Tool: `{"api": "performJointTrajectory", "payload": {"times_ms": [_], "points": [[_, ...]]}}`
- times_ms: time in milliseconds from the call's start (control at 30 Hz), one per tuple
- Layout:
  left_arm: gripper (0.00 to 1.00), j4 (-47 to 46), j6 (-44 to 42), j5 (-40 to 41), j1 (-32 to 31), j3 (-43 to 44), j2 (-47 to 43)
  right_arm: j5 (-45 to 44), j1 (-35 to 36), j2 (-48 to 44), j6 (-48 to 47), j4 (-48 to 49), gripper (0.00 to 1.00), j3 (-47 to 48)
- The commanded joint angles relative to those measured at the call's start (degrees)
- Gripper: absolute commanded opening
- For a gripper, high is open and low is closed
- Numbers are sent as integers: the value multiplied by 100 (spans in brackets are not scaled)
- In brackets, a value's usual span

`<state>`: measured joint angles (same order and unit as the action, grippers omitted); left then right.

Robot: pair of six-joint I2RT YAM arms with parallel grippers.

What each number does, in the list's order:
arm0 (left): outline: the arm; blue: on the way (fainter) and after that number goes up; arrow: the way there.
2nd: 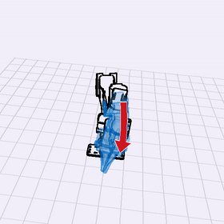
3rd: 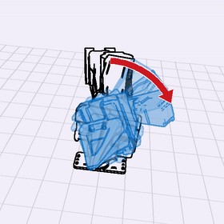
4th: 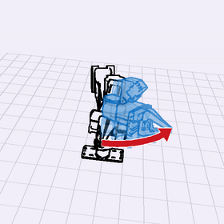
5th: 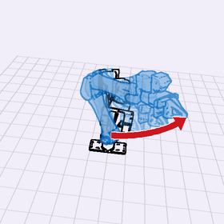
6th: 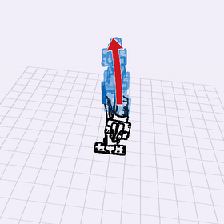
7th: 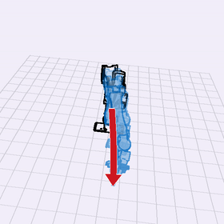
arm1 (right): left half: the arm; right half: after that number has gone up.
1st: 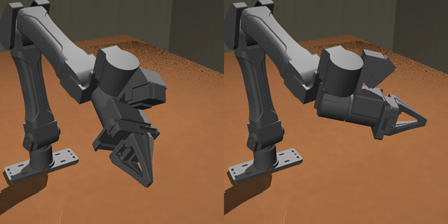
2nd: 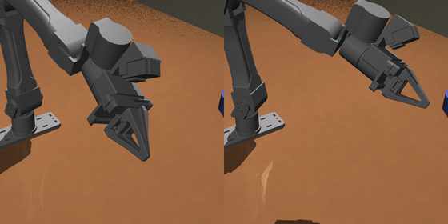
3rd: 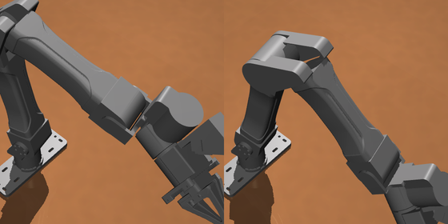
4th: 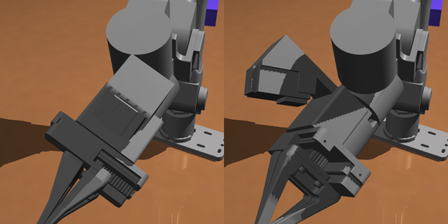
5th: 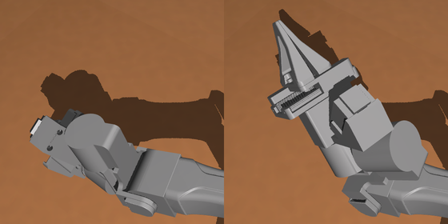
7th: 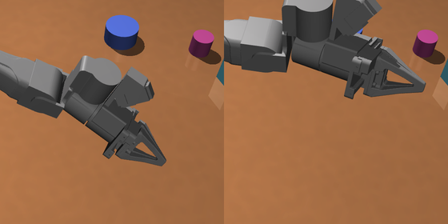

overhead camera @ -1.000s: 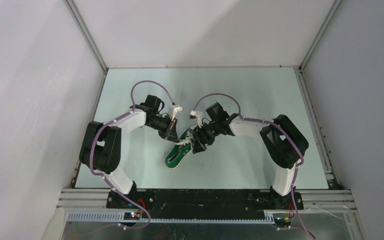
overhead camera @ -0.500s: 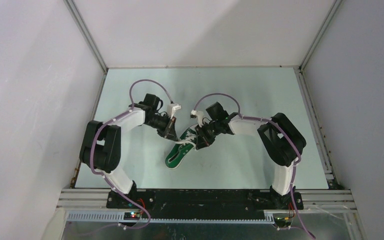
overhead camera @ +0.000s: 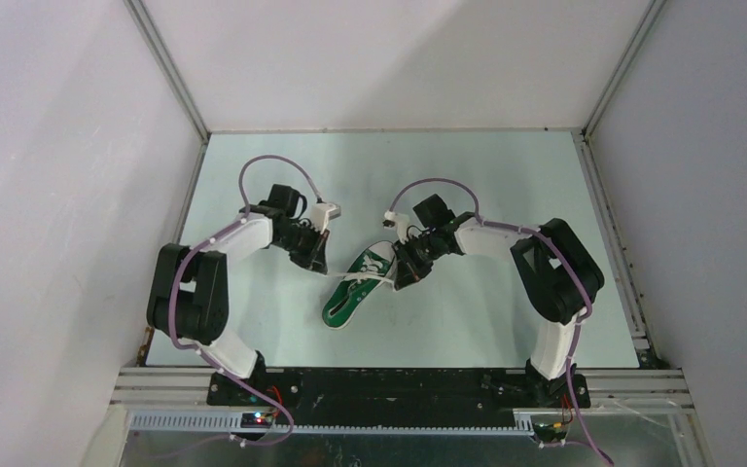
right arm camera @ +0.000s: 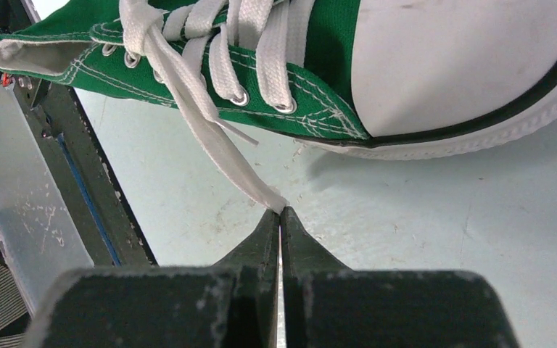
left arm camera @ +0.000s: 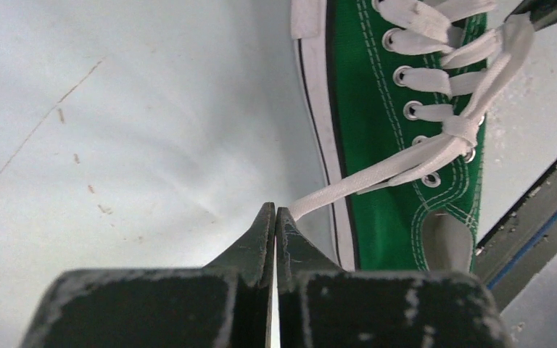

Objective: Tie the shoes
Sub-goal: Tie the shoelace on the shoe, then reset both arms

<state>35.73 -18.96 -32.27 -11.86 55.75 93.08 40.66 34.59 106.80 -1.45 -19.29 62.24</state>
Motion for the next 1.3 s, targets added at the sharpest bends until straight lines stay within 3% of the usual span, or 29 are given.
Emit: {"api": "performJointTrajectory", "payload": {"times_ms": [0,433,800,967,1033,1067,1167,1200,1233,1267], "points": [[0,-39,-68,797,66,-67,-338,-147,-35,-223,-118,-179,0,17],[0,-17,-117,1515,229,-63,-404,-251,-78,-215,-113,-192,0,-22],[0,2,-84,1622,297,-28,-342,-322,-127,-186,-76,-176,0,-54],[0,51,-89,1181,295,-3,-280,30,-123,-237,-141,-48,0,-60],[1,48,-52,1041,296,16,-268,303,-114,-314,-188,38,11,-48],[3,62,-36,1009,297,29,-265,361,-113,-438,-195,61,25,-52],[27,135,45,936,306,231,-391,403,-185,-789,-407,-190,46,144],[44,132,75,958,311,328,-459,358,-280,-990,-482,-444,56,190],[85,80,85,972,313,378,-627,322,-345,-1213,-594,-545,65,297],[92,42,153,1011,319,515,-718,290,-516,-1333,-633,-689,71,346]]}}
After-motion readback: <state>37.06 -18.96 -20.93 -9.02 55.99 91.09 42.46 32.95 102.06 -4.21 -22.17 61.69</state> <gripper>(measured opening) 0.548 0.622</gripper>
